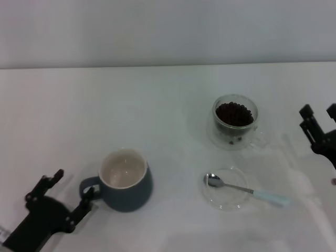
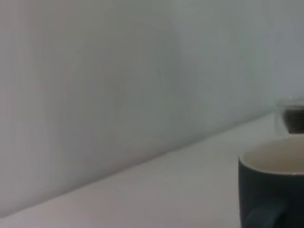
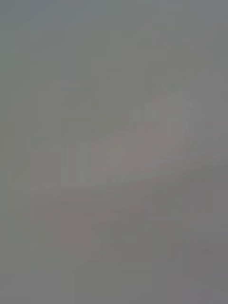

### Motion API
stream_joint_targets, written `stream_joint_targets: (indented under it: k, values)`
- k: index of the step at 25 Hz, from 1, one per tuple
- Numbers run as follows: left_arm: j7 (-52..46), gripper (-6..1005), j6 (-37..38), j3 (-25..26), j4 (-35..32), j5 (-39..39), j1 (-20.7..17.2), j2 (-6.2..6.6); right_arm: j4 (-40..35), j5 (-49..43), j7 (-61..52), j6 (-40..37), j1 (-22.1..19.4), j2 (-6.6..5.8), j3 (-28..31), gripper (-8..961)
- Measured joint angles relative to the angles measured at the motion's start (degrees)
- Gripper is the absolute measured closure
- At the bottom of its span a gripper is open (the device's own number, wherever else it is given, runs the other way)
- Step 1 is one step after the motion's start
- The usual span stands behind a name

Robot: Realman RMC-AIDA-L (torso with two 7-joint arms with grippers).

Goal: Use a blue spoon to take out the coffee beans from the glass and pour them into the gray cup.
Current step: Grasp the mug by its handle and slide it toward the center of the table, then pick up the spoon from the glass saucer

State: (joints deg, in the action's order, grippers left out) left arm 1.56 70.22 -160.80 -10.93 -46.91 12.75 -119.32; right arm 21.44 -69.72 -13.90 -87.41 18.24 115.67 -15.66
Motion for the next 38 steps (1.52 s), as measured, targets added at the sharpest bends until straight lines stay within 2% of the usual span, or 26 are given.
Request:
stream_joint_targets:
  k: [1, 2, 5, 13, 18, 19, 21, 25, 30, 38]
  values:
    - [0.00, 245, 0.00, 0.00, 0.00, 0.00, 0.00, 0.00, -0.22, -0.06, -2.72, 0.00, -0.48, -0.14, -0.30, 234]
    - [-0.02, 241, 4.55, 0.11, 0.03, -1.46, -2.34, -0.05, -0.48, -0.19, -5.67, 0.00, -1.24, -0.25, -0.83, 234]
    - [-0.04, 230, 8.63, 0.13, 0.45, -2.60, -3.57, 0.01, -2.07, -0.50, -13.74, -0.25, -3.79, -0.62, -3.75, 234]
    - [-0.55, 227, 10.41, -0.40, 1.56, -2.11, -3.33, 0.13, -2.63, -0.58, -20.87, -2.13, -8.27, -0.91, -7.08, 238]
    - [-0.67, 227, 15.67, -0.45, 1.43, -1.78, -4.98, 0.17, -2.60, -0.60, -29.63, -3.48, -10.77, -1.00, -11.89, 243]
    - [-0.71, 227, 19.39, -0.24, 1.62, -2.32, -6.51, 0.14, -1.58, -0.59, -31.10, -4.99, -11.72, -0.94, -13.50, 244]
    - [-0.71, 227, 20.01, -0.15, 1.65, -2.57, -6.80, 0.12, -0.61, -0.58, -31.45, -5.54, -12.25, -0.86, -13.71, 246]
    - [-0.73, 226, 20.37, 0.01, 2.09, -4.72, -7.31, 0.15, 6.09, -0.23, -29.06, -5.67, -13.33, -0.48, -12.41, 250]
    - [-0.75, 226, 20.61, 0.04, 2.31, -6.62, -7.27, 0.15, 14.74, -2.91, -17.13, -6.34, -13.70, -0.30, -7.70, 255]
    - [-0.77, 226, 20.71, 0.05, 2.55, -7.63, -6.74, 0.27, 15.80, -10.37, -18.55, -0.89, -13.23, -0.21, -3.57, 263]
